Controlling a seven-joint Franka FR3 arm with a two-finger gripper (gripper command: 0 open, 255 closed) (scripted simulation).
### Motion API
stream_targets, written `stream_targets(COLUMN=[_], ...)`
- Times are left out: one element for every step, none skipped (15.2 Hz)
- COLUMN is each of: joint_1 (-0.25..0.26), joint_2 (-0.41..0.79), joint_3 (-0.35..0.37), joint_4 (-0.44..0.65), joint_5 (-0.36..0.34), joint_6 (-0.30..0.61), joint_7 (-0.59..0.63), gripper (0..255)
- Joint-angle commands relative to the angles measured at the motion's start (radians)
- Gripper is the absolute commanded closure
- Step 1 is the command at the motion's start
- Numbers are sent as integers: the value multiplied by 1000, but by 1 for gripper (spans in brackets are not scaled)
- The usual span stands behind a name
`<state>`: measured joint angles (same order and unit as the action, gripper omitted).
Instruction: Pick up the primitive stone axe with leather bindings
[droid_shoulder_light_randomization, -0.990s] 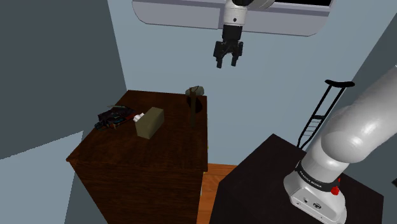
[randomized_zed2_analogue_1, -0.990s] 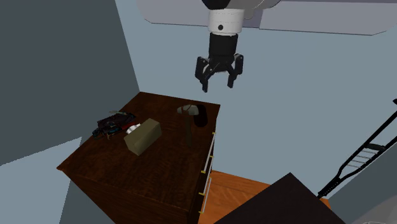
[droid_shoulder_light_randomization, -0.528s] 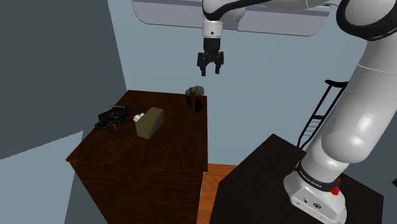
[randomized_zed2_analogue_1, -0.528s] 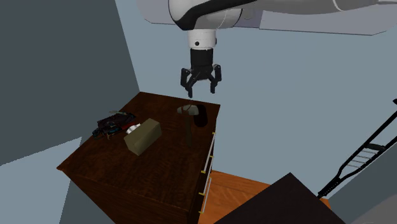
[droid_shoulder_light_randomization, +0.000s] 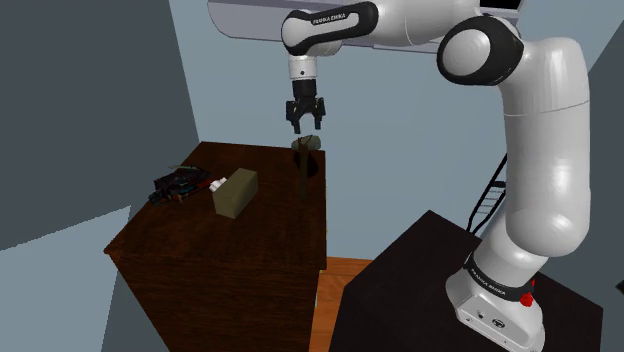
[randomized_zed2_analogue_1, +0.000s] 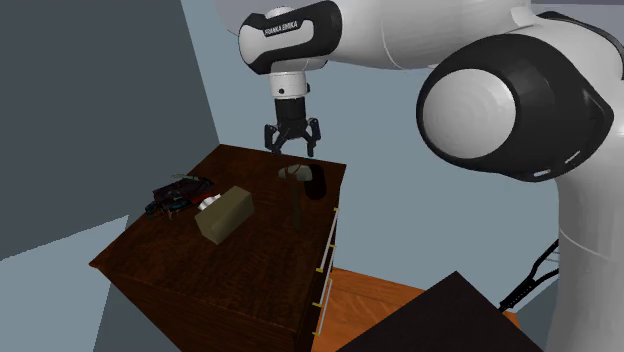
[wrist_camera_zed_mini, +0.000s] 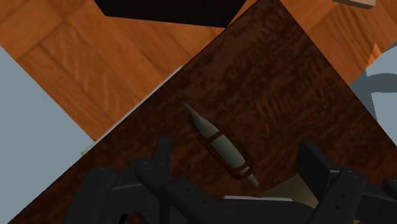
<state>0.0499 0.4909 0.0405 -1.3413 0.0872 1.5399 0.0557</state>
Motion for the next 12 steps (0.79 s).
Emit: stream_targets(joint_1=[5, 5, 5, 5, 5, 5, 5, 5, 5, 6, 6, 6], joint_2=[56, 57, 59, 61, 63, 66, 68, 70, 70, 71, 71, 71], joint_3=[3, 3, 3, 3, 3, 3, 3, 2, 2, 3, 3, 3], joint_4=[51, 39, 29, 19, 8, -1, -11, -16, -16, -13, -15, -14], joint_5=[0, 0, 0, 0, 0, 0, 0, 0, 0, 0, 0, 0], joint_6=[-10, 3, 15, 27, 40, 52, 64, 70, 70, 69, 70, 70], joint_7=[0, -1, -2, -3, -4, -5, -6, -7, -7, -6, -6, -6], gripper=[0, 0, 0, 0, 0, 0, 0, 0, 0, 255, 255, 255])
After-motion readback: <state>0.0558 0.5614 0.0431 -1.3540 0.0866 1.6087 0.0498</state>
